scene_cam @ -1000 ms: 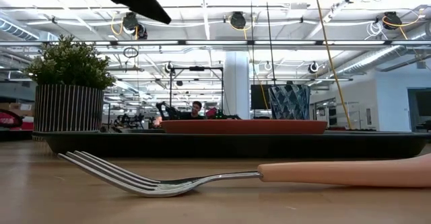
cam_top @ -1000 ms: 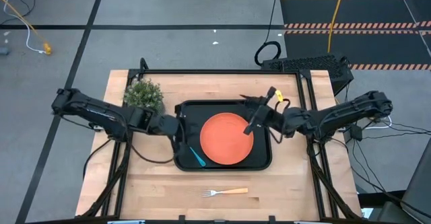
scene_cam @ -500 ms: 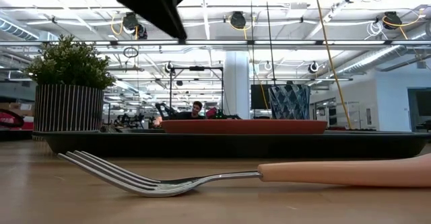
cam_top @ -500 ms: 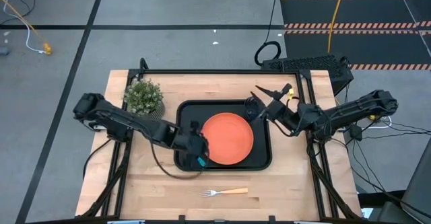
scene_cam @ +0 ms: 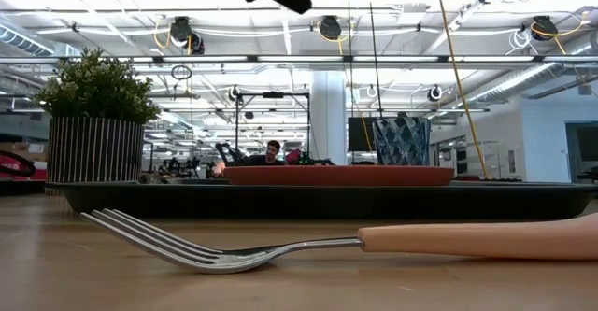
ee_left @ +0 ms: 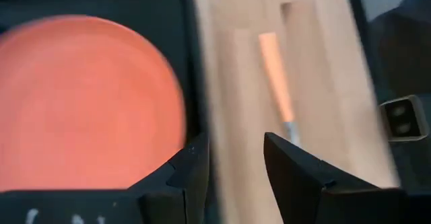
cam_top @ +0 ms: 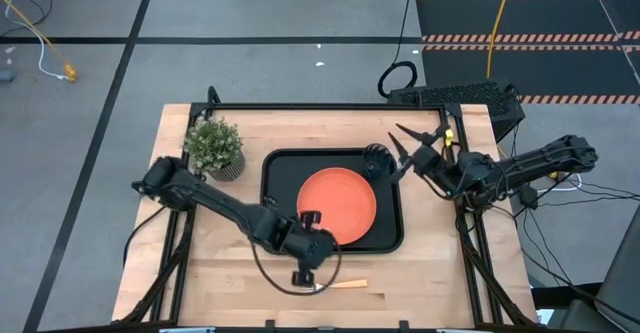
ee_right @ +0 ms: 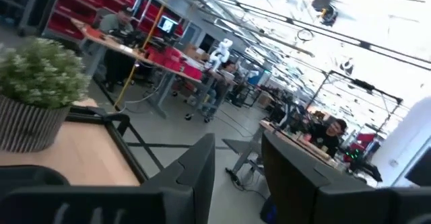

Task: Pick and place plate/cup/fork/spoon on tray
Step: Put the light orange fork on the black serving tray

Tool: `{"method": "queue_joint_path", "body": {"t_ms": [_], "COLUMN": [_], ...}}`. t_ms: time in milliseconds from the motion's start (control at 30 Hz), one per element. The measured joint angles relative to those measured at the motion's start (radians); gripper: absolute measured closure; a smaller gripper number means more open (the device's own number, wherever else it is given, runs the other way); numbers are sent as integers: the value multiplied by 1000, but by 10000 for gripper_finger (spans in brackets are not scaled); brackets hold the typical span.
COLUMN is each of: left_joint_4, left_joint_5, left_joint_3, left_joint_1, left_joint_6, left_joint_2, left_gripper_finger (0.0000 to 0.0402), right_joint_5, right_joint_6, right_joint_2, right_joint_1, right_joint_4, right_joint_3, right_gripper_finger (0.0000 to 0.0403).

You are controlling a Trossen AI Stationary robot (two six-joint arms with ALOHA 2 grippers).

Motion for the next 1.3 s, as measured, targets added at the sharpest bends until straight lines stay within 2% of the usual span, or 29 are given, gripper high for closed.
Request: {"method": "queue_joint_path", "body": {"t_ms": [267,433,600,833,1133,1300], "left_joint_4": [7,61,61,59,44,37], "left_joint_5": [50,72,26,43,22,40], "left_joint_3": [125,165,152,146,146,146], "left_joint_1": [-51,-64,-85,-104,-98,-101], "left_joint_6": [-189,-280,-357,-445,-460,-442], "left_joint_2": [172,236,266,335,344,385], "left_gripper_finger": [257,257,257,257,257,257], "right_joint_5": [20,20,20,20,30,84], "right_joint_6": [30,70,129,147,151,151], "right_joint_2": [-56,-73,-78,-92,-118,-121], "right_joint_1": [0,0,8,51,88,93], "right_joint_4": [-4,-46,-124,-166,-223,-234], "right_joint_3": [-57,-69,-69,-70,-70,-70], "right_gripper_finger": [289,289,289,289,289,289]}}
